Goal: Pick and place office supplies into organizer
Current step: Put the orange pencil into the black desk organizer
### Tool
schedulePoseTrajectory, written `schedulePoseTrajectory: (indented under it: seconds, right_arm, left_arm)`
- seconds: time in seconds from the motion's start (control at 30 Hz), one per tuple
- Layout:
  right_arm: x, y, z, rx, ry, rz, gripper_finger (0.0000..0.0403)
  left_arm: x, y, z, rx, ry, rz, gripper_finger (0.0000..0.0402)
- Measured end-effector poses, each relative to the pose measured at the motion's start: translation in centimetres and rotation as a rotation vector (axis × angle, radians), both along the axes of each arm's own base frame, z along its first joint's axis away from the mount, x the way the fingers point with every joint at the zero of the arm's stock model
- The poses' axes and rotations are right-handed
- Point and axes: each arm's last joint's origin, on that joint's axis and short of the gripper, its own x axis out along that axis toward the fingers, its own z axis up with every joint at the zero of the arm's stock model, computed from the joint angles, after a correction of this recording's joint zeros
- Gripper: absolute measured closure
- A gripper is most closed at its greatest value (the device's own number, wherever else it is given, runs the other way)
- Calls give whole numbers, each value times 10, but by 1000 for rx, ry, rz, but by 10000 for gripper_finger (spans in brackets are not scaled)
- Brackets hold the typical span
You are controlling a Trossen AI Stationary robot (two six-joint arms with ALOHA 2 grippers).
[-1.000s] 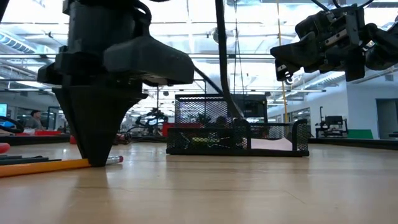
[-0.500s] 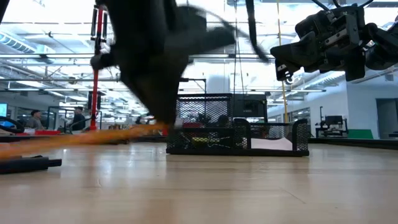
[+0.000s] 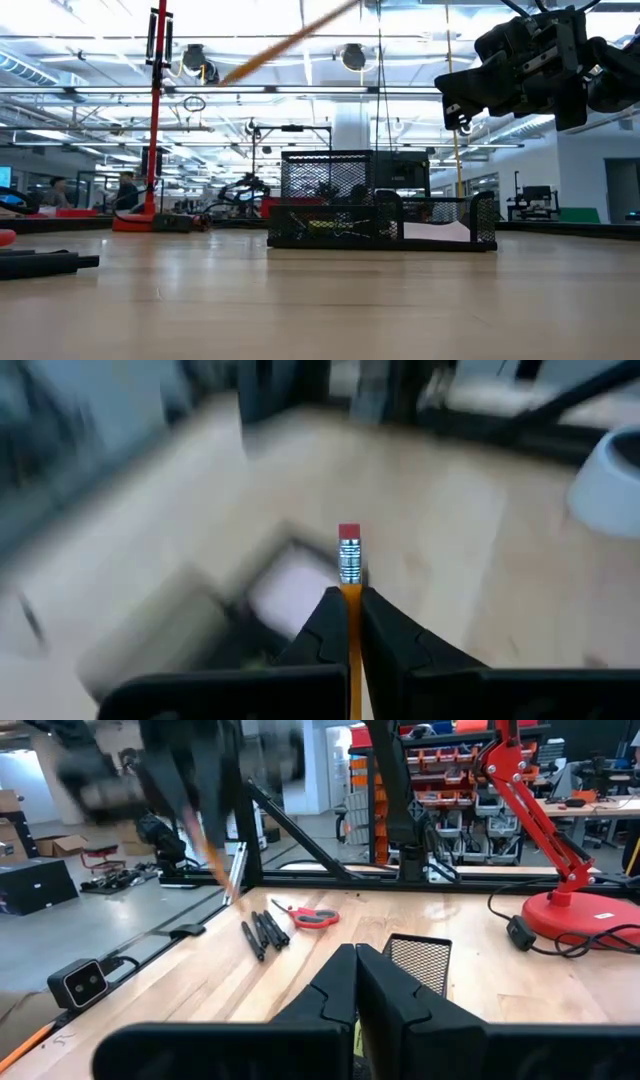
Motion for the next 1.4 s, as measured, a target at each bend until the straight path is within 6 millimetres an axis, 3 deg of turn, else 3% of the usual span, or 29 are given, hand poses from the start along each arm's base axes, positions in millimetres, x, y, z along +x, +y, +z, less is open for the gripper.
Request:
schedulePoseTrajectory:
  seconds: [0.17,0.37,0.57,0.77,0.97,1.4]
  right_arm:
    - [0,0,0,7,2,1,401]
    - [0,1,0,13,5,5,401]
    - [0,1,-1,24,13,6,401]
    - [0,1,-2,28,25,7,401]
    - [0,1,-3,29,34,6,401]
    - [0,1,-4,40,49,3,401]
  left_arm:
    - [10,11,33,334,-5,-205,394]
    - [25,49,43,380,6,-332,394]
    - [36,101,18,316,-10,-416,396]
    - [17,142,2,273,-145,-487,398]
    - [-14,159,-4,250,-388,-558,399]
    - [-39,176,-78,220,-471,-553,400]
